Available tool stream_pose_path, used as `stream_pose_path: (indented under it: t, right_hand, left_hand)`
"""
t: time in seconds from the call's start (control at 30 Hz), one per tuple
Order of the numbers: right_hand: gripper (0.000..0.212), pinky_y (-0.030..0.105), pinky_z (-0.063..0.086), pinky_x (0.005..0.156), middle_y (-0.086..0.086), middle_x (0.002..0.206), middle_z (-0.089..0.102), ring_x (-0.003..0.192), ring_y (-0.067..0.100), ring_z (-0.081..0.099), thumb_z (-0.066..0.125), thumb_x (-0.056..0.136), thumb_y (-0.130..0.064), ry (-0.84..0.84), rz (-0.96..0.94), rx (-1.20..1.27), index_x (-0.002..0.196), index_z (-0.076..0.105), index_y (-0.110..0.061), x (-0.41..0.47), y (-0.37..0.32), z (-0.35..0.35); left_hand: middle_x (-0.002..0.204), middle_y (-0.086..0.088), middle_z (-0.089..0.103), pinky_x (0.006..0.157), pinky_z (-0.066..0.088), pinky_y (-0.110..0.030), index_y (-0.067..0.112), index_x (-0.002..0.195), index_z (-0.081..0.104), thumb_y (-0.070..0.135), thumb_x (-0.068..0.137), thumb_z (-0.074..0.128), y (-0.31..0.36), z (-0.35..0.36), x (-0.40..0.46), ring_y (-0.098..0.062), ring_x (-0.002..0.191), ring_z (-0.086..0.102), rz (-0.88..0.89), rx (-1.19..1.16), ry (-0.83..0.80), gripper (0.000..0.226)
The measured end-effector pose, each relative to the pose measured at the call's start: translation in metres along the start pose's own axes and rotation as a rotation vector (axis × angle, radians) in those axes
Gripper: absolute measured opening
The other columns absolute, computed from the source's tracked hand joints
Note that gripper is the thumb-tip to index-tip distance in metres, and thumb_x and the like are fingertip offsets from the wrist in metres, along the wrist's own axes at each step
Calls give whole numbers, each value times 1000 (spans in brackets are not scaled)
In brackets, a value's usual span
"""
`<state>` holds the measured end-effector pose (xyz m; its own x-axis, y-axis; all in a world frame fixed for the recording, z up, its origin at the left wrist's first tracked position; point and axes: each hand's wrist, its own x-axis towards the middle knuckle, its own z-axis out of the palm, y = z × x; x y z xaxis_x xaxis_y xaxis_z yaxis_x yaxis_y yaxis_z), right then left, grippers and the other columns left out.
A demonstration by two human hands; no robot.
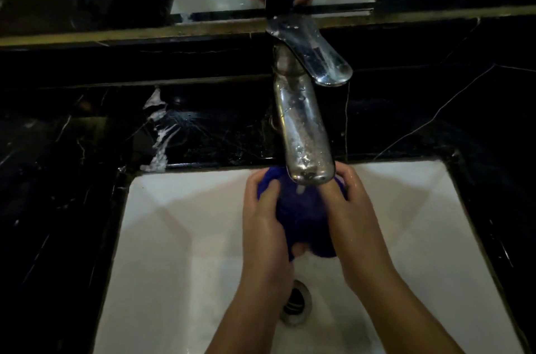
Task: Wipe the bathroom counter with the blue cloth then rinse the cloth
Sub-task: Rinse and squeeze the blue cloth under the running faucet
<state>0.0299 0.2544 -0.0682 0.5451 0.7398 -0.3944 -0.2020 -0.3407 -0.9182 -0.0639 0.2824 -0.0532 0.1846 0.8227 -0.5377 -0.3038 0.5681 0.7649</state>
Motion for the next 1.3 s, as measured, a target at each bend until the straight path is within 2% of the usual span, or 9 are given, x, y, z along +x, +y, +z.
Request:
stream_pose_path:
  t: [0.07, 0.23, 0.33, 0.43, 0.63, 0.73, 1.03, 1.17, 1.3]
  right_hand:
    - [11, 27, 51, 44, -7, 86, 73, 65, 12, 69, 63, 95, -44, 48, -10, -41, 96, 70, -35, -3, -1, 1]
    - [21, 11, 48, 53, -8, 73, 74, 64, 5, 69, 69, 88, -41, -178, -181, -401, 76, 75, -26, 12, -16, -19]
    - [11, 21, 54, 51, 3, 77, 77, 63, 14, 73, 74, 83, -34, -306, -20, -119, 85, 76, -23, 18, -15, -19]
    - [31, 33, 58, 68, 15, 98, 77, 83, 26, 75, 70, 80, -27, -342, 112, 207, 108, 74, -15, 21, -1, -25]
    - [22, 32, 49, 63, -8, 67, 72, 61, 0, 68, 47, 106, -22, -237, 174, -30, 95, 64, -12, 10, 20, 11]
    - [25, 32, 51, 55, 1, 66, 67, 59, 18, 67, 53, 97, -26, -79, 96, -66, 75, 64, -21, 11, 26, 16]
    - [38, 44, 57, 63, 6, 80, 72, 75, 25, 71, 55, 94, -49, -19, -107, -151, 91, 67, -14, 1, 22, 30]
    - [26, 23, 53, 66, -6, 84, 72, 77, 3, 69, 52, 96, -50, -7, -133, -172, 105, 66, -30, -14, 21, 32]
    - [18, 26, 48, 63, -3, 78, 71, 72, 7, 67, 52, 99, -38, 18, -143, -218, 96, 65, -26, -18, 27, 28]
  left_hand:
    - [105, -11, 75, 42, 49, -28, 25, 108, 67, 27, 102, 51, -2, 2, 1, -31, 83, 68, -37, 42, -21, 17]
    - [75, -13, 69, 36, 41, -28, 17, 94, 66, 32, 107, 45, 7, -34, 18, -22, 50, 62, 161, 485, 0, 29]
    - [84, -4, 73, 55, 57, -41, 25, 95, 67, 33, 108, 42, 4, -37, 21, -23, 69, 72, 207, 464, 69, 29]
    - [86, 6, 71, 63, 52, -23, 30, 97, 64, 35, 109, 39, 3, -36, 26, -7, 73, 67, 269, 461, 89, 28]
    - [87, -6, 68, 59, 56, -33, 28, 93, 62, 34, 108, 41, -18, -16, 13, -16, 71, 67, 174, 375, 56, 27]
    - [82, -5, 70, 72, 56, -52, 32, 92, 65, 46, 101, 47, -27, -12, 11, -26, 77, 68, 217, 469, -1, 25]
    - [80, 7, 70, 71, 57, -44, 31, 87, 62, 36, 100, 50, -19, -14, 16, -16, 76, 67, 364, 498, 79, 18]
    - [78, 5, 69, 69, 51, -32, 19, 87, 60, 18, 105, 51, -14, -22, 23, -10, 71, 64, 306, 462, 30, 20]
    - [82, 3, 68, 63, 51, -25, 16, 93, 60, 14, 105, 50, -24, -26, 21, -7, 72, 65, 270, 563, -56, 16]
